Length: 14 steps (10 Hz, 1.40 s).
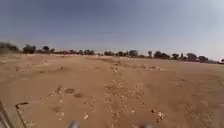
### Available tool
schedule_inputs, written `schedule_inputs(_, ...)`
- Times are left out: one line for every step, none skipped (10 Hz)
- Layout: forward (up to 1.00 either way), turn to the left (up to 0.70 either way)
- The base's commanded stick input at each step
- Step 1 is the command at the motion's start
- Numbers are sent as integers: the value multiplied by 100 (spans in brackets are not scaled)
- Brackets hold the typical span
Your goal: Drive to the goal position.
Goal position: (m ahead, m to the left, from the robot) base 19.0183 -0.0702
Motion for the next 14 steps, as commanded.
schedule_inputs(50,0)
schedule_inputs(50,0)
schedule_inputs(50,0)
schedule_inputs(50,0)
schedule_inputs(50,0)
schedule_inputs(50,0)
schedule_inputs(50,0)
schedule_inputs(50,0)
schedule_inputs(50,0)
schedule_inputs(50,0)
schedule_inputs(50,0)
schedule_inputs(50,0)
schedule_inputs(50,0)
schedule_inputs(50,0)
